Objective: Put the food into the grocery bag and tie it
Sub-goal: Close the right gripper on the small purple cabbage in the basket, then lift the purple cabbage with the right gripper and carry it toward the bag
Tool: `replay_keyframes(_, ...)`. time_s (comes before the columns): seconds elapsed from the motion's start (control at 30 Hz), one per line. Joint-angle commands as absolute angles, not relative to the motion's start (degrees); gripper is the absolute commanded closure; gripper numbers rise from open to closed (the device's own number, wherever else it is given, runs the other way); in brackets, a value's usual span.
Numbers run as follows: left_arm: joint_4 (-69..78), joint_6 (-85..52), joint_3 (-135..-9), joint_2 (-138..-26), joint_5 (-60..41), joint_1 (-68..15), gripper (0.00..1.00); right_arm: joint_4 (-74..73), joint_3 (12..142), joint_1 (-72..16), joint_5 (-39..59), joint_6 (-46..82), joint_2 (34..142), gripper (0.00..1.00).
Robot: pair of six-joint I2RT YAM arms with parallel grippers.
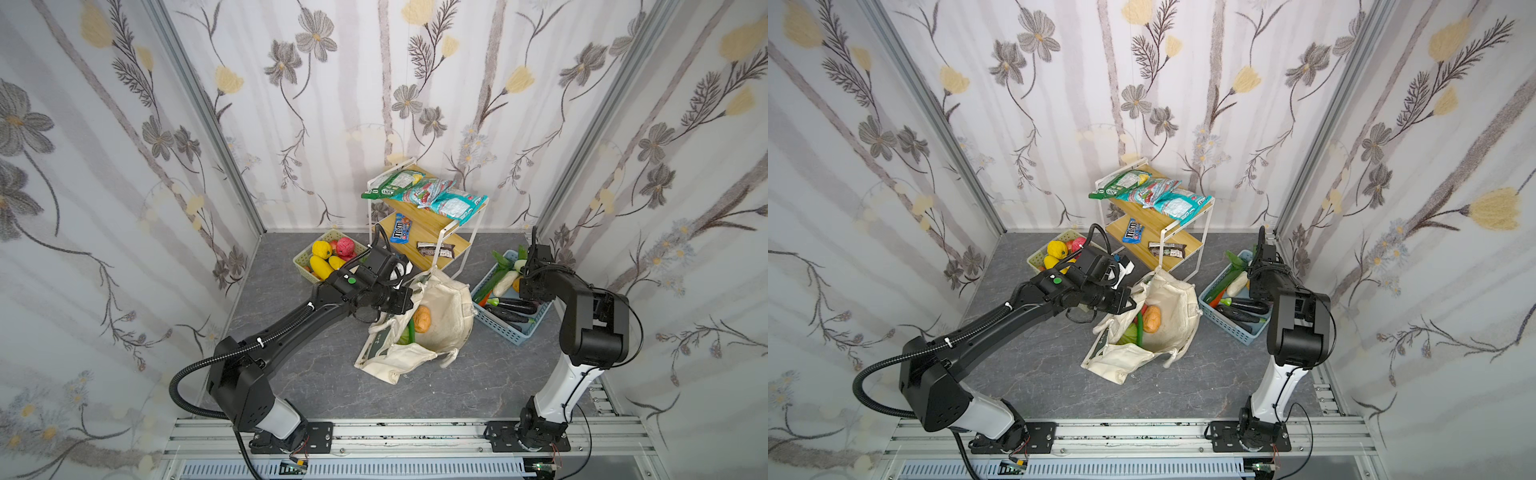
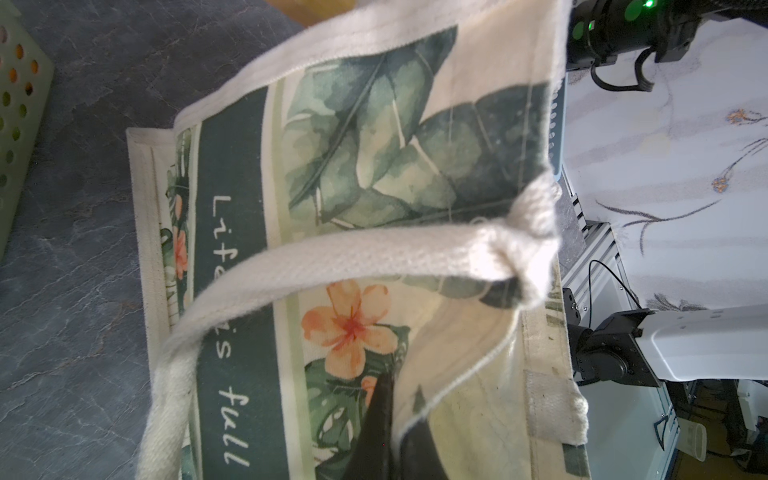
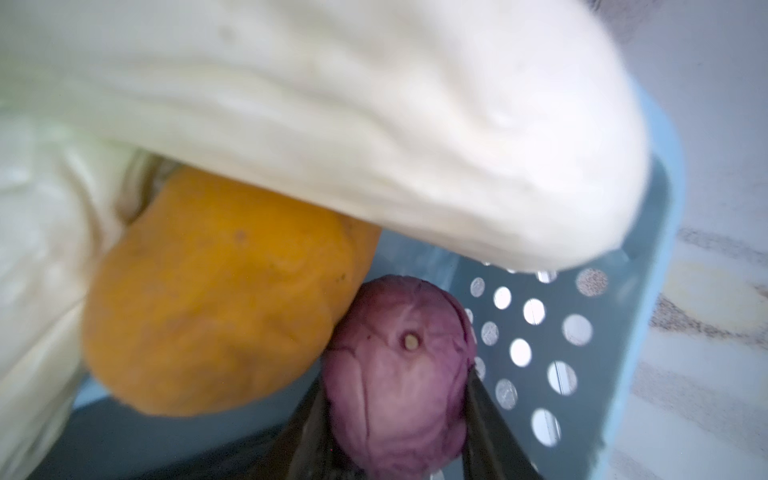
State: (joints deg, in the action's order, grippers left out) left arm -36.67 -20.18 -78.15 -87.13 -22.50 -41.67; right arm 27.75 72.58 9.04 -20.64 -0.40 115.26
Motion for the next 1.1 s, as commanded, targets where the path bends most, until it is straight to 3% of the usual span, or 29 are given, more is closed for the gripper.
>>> replay_keyframes(0.0, -37.58, -20.92, -78.06, -86.76, -21.93, -41.59, 1.0, 27.2, 72.34, 9.05, -18.69, 0.39, 113.33, 0.62)
replay_keyframes(0.43, -37.84, -20.9, -77.81, -85.78, -21.36, -41.6, 1.0, 29.22, 70.84, 9.05, -18.16, 1.05, 107.71, 0.62)
replay_keyframes(1.07, -37.56, -21.27, -77.92, -85.39, -21.12, -41.57, 1.0, 28.52, 66.31, 7.17, -8.49, 5.96, 94.75, 0.61)
